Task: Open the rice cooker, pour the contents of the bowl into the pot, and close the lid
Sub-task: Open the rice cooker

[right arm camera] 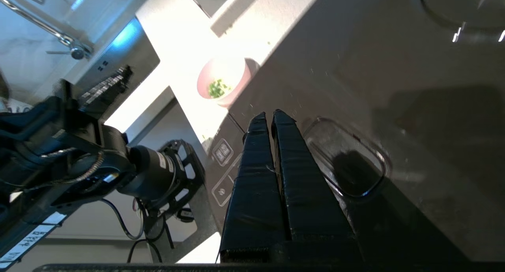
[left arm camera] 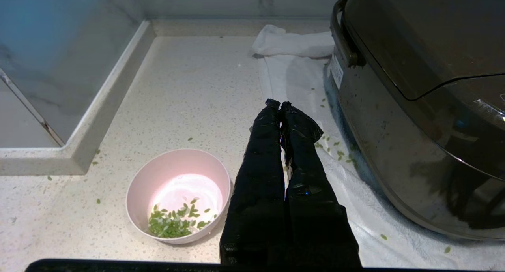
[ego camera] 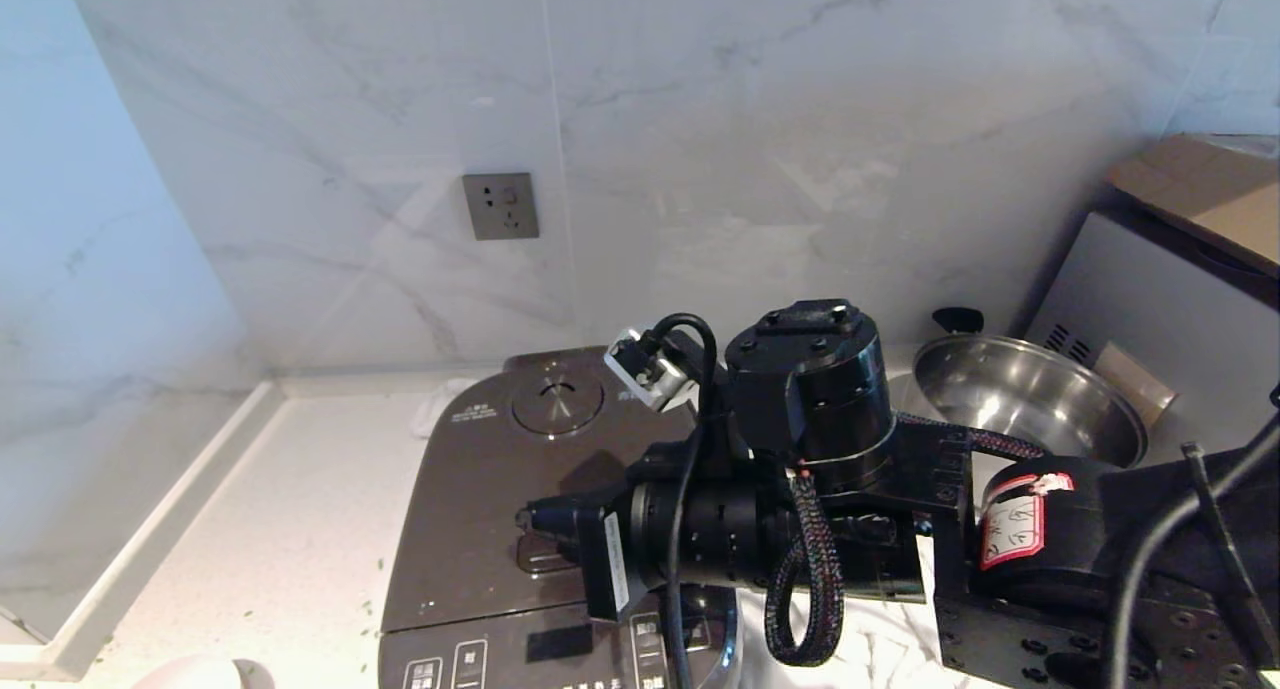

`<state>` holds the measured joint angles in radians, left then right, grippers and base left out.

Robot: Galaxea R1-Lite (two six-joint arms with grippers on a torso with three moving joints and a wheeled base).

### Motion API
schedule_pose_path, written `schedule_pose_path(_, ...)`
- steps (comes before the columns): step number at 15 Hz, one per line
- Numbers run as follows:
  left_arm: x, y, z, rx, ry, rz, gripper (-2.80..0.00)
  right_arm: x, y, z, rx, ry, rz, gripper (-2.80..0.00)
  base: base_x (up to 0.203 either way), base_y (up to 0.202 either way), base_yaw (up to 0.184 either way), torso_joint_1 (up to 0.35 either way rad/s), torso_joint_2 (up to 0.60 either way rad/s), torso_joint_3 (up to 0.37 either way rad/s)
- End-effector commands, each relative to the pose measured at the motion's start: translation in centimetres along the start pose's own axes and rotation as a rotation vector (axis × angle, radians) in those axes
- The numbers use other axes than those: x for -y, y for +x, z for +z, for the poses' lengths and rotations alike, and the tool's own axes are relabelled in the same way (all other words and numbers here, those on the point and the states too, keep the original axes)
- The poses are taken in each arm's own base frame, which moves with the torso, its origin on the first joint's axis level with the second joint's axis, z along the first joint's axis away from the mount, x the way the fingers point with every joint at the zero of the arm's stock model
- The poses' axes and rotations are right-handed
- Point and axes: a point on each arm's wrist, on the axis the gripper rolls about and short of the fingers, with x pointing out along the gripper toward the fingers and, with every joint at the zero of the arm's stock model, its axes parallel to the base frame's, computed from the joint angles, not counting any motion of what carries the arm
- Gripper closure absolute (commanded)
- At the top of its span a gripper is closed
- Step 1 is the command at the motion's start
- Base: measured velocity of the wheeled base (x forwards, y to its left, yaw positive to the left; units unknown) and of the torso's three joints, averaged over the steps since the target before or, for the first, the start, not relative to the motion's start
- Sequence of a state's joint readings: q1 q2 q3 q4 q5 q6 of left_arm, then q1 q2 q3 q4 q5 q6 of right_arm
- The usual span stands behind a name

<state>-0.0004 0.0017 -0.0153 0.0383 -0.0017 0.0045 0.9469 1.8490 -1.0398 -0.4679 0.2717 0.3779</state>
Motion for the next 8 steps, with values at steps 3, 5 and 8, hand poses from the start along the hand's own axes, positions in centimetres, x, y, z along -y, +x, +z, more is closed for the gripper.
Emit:
schedule_pose_path(3, 0.0, 0.0, 0.0, 0.0, -0.001, 0.002, 0.0, 0.8, 0.8, -1.7, -0.036, 0.018, -0.012, 0.0, 0.0, 0.0, 0.0, 0.0, 0.0, 0.0)
schedule_pose_path(5, 0.0, 0.0, 0.0, 0.0, -0.001, 0.002, 0.0, 0.9, 0.8, -1.9, -0.034, 0.019, -0.034, 0.0, 0.0, 0.0, 0.0, 0.0, 0.0, 0.0)
schedule_pose_path(8, 0.0, 0.0, 0.0, 0.0, -0.001, 0.001, 0.0, 1.3, 0.7, -2.5, -0.046, 0.026, -0.071, 0.0, 0.0, 0.0, 0.0, 0.0, 0.0, 0.0)
